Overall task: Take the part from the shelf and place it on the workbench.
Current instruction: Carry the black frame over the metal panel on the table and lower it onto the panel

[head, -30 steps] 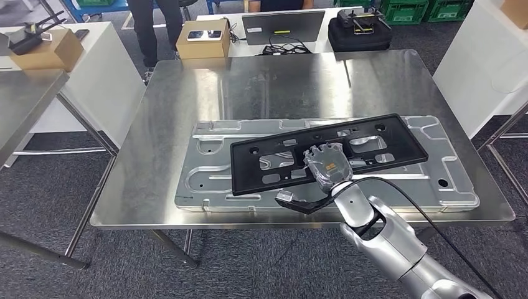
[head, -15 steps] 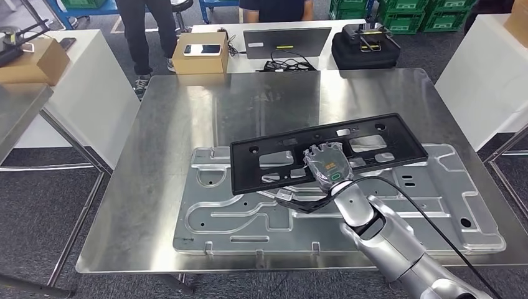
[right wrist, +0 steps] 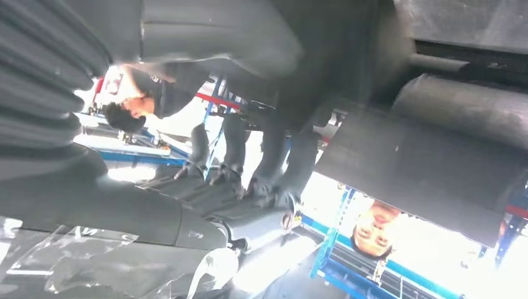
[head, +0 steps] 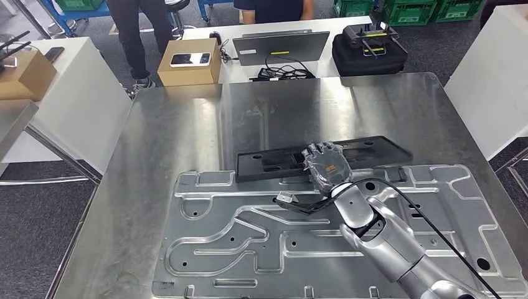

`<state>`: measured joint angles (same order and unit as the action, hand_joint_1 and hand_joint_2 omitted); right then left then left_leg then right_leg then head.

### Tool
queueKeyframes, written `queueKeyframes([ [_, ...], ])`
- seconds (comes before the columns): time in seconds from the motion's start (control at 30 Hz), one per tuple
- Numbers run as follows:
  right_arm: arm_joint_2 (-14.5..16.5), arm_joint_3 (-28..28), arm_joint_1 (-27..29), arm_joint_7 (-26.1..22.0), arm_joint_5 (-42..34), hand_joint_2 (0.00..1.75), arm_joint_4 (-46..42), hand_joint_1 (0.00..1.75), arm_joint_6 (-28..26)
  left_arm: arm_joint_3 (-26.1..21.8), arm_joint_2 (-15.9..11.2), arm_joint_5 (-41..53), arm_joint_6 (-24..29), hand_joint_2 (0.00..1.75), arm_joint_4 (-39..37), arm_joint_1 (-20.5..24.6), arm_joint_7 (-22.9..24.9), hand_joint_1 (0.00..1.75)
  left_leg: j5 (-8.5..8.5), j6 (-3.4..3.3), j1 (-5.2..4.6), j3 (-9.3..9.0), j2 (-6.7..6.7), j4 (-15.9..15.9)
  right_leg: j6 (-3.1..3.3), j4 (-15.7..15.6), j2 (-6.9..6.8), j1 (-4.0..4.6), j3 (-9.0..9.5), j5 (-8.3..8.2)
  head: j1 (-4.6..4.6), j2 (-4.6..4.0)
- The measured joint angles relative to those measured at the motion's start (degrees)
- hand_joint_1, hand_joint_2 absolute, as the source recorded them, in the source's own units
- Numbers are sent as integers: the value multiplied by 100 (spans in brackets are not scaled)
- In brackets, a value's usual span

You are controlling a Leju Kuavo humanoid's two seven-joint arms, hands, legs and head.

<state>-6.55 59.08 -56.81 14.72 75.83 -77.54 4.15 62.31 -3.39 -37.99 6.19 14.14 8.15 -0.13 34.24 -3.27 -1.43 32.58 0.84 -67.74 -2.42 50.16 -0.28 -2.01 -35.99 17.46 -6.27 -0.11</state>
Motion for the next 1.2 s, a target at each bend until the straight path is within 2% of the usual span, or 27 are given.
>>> queueKeyframes([
  [0.03, -2, 0, 9, -1, -3, 0, 2, 0, 1, 0, 2, -8, 2, 175, 0, -6, 3, 0, 69, 2, 18, 125, -4, -89, 0, 4, 6, 7, 37, 37, 0, 0],
  [0.07, -3, 0, 12, 1, -4, 0, 2, 0, 1, 0, 4, -16, 3, 175, 0, -12, 8, 0, -16, -18, 21, 156, -7, 29, 2, 6, 14, 18, 80, 71, 1, 1],
  [0.1, -2, 0, 10, 0, -5, 0, 1, 0, 1, 0, 7, -20, 4, 175, 0, -16, 13, 0, -252, -65, 10, 95, -8, 348, 5, 4, 21, 36, 133, 102, 0, 1],
  [0.17, -4, -5, -2, 1, -5, 0, -1, 0, 1, 0, 0, -26, 6, 175, -2, -18, 16, 0, -914, -244, -83, -150, -27, 1259, 8, -41, 27, 63, 242, 140, 0, 2],
  [0.2, -6, -9, -10, 2, -6, 0, -2, 0, 0, 0, -4, -26, 5, 175, -4, -12, 11, 0, -1144, -329, -140, -265, -38, 1646, 7, -70, 41, 73, 279, 148, 0, 1],
  [0.23, -9, -13, -17, 3, -7, 0, -3, 0, 0, 0, -8, -26, 4, 175, -5, -8, 8, 0, -1286, -380, -184, -333, -45, 1889, 3, -92, 52, 80, 300, 153, 0, 1],
  [0.27, -9, -15, -23, 1, -9, 0, -4, 0, 0, 0, -8, -28, 4, 175, -7, -8, 4, 0, -1332, -389, -208, -366, -48, 2003, -3, -101, 65, 89, 308, 157, 0, 1],
  [0.33, -12, -21, -21, 1, -12, 0, -7, 0, 1, 0, 0, -37, -2, 175, -7, -16, -1, 0, -1370, -328, -177, -420, -53, 2079, -22, -69, 76, 106, 292, 205, -3, 1],
  [0.4, -22, -30, -21, 2, -16, 0, -8, 0, 0, 0, 12, -45, -7, 175, -7, -23, -3, 0, -1399, -304, -130, -474, -70, 2138, -52, 324, 76, 123, 120, 469, -4, 2],
  [0.47, -40, -32, -10, 2, -27, 0, -8, 0, 2, 0, 22, -50, -8, 87, -6, -22, -4, 0, -1381, -332, -110, -499, -76, 2143, -84, 1213, 74, 124, -292, 897, -2, 2],
  [0.5, -51, -31, -1, 2, -40, 0, -7, 0, 2, 0, 26, -53, -10, 44, -6, -23, -5, 0, -1364, -341, -104, -508, -74, 2136, -104, 1630, 73, 116, -506, 1037, -3, 2],
  [0.53, -64, -31, 3, 3, -54, 0, -7, 0, 2, 0, 29, -56, -14, 0, -5, -24, -6, 0, -1340, -339, -94, -518, -71, 2125, -127, 1866, 71, 107, -643, 1071, -3, 2],
  [0.57, -75, -34, -6, 9, -65, 0, -8, 0, 1, 0, 32, -58, -19, 0, -5, -28, -8, 0, -1306, -326, -77, -533, -66, 2106, -155, 1853, 69, 93, -661, 986, -3, 2],
  [0.6, -86, -42, -33, 19, -74, 0, -10, 0, 0, 0, 33, -61, -22, 0, -6, -33, -11, 0, -1258, -299, -54, -553, -61, 2076, -186, 1607, 65, 72, -564, 801, -3, 2],
  [0.67, -129, -86, -150, 71, -76, 0, -25, 0, -7, 0, 31, -66, -23, 0, -7, -39, -17, 0, -1124, -218, -29, -576, -55, 1971, -271, 788, 54, 1, -196, 357, -7, 2],
  [0.7, -154, -125, -227, 127, -72, 0, -42, 0, -24, 0, 27, -73, -22, 0, -8, -40, -19, 0, -1065, -179, -31, -561, -51, 1898, -278, 445, 53, -32, -42, 235, -9, 2],
  [0.73, -186, -175, -305, 197, -63, 0, -59, 0, -50, 0, 25, -81, -19, 0, -8, -43, -19, 0, -1040, -143, -42, -533, -44, 1844, -268, 238, 53, -57, 46, 178, -11, 2],
  [0.83, -290, -356, -502, 319, -90, 0, -110, 0, -147, 0, 15, -102, -19, 0, -9, -63, -10, 0, -1020, -83, -64, -439, -21, 1783, -173, 136, 65, -76, 52, 215, -10, 2],
  [0.87, -325, -416, -540, 285, -125, 0, -132, 0, -145, 0, 13, -105, -27, 0, -10, -69, -7, 0, -911, -71, -65, -395, -22, 1668, -150, 126, 69, -81, 59, 231, -9, 2],
  [0.9, -356, -460, -541, 226, -159, 0, -149, 0, -110, 0, 13, -107, -36, 0, -10, -75, -4, 0, -729, -65, -55, -318, -23, 1427, -129, 98, 70, -84, 94, 250, -10, 2],
  [0.97, -407, -486, -403, 104, -191, 0, -160, 0, -5, 0, 25, -108, -51, 0, -11, -80, -9, 0, -263, -74, -28, -60, -29, 605, -92, 35, 69, -61, 237, 301, -11, 1],
  [1.0, -426, -467, -288, 58, -193, 0, -151, 0, 46, 0, 31, -108, -58, 0, -11, -79, -14, 0, -101, -82, -19, 92, -29, 193, -82, 16, 67, -44, 316, 335, -12, 1],
  [1.03, -434, -437, -177, 22, -191, 0, -142, 0, 79, 0, 39, -109, -66, 0, -11, -76, -18, 0, -62, -84, -21, 212, -29, -70, -72, 8, 66, -26, 388, 372, -12, 1],
  [1.07, -427, -401, -88, -2, -191, 0, -134, 0, 98, 0, 48, -109, -77, 0, -11, -74, -21, 0, -160, -82, -26, 268, -30, -119, -65, 7, 68, -10, 446, 408, -12, 1],
  [1.1, -404, -367, -40, -18, -192, 0, -131, 0, 107, 0, 55, -109, -84, 0, -11, -70, -23, 0, -387, -86, -35, 241, -30, 77, -58, 6, 75, 6, 494, 435, -11, 1],
  [1.13, -366, -338, -31, -22, -195, 0, -131, 0, 108, 0, 59, -109, -90, 0, -11, -63, -25, 0, -688, -106, -48, 147, -30, 454, -52, -1, 82, 24, 536, 455, -11, 0],
  [1.2, -288, -304, -70, -24, -202, 0, -133, 0, 108, 0, 52, -109, -94, 0, -12, -44, -30, 0, -1231, -214, -105, -75, -31, 1304, -48, -30, 100, 39, 597, 476, -11, 0],
])
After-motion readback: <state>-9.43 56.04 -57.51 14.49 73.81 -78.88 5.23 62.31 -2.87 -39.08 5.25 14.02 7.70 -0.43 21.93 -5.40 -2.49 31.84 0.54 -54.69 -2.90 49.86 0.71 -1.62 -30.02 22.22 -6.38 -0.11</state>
